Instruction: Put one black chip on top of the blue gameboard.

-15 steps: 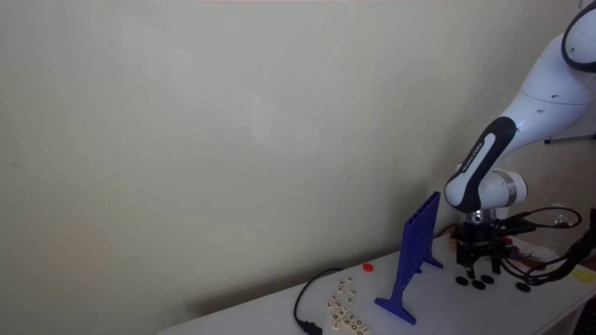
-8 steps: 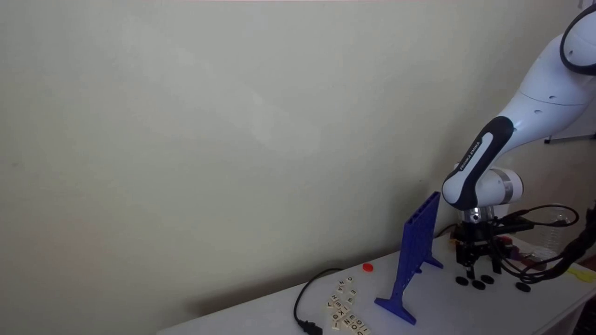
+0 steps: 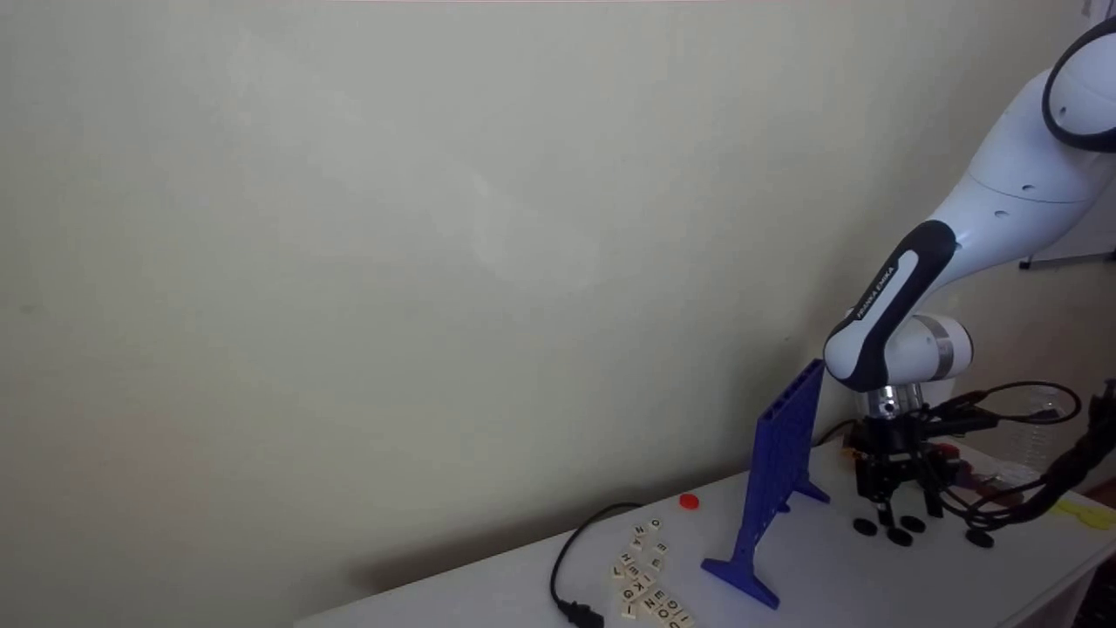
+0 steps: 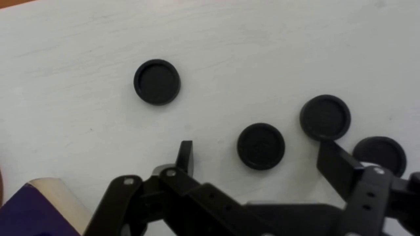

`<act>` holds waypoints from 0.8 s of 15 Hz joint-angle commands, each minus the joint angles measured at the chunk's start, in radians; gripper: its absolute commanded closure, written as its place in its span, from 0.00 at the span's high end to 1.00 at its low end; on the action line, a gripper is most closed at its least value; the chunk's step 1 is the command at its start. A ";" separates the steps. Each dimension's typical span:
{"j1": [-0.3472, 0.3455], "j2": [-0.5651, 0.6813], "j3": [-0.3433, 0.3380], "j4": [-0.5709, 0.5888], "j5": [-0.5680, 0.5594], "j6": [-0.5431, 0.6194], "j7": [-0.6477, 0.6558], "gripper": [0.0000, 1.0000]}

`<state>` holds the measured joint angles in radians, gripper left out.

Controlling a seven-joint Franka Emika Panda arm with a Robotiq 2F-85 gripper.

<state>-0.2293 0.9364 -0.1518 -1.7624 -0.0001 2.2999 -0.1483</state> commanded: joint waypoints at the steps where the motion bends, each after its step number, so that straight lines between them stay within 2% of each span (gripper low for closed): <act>1: -0.018 0.032 0.014 0.049 -0.013 -0.045 -0.008 0.67; 4: -0.019 0.036 0.014 0.066 -0.014 -0.070 -0.009 0.45; 9: -0.019 0.044 0.012 0.086 -0.017 -0.099 -0.008 0.35; 10: -0.019 0.044 0.012 0.087 -0.018 -0.101 -0.009 0.31; 12: -0.021 0.049 0.013 0.096 -0.017 -0.111 -0.012 0.10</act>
<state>-0.2328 0.9410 -0.1490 -1.7114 -0.0002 2.2085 -0.1493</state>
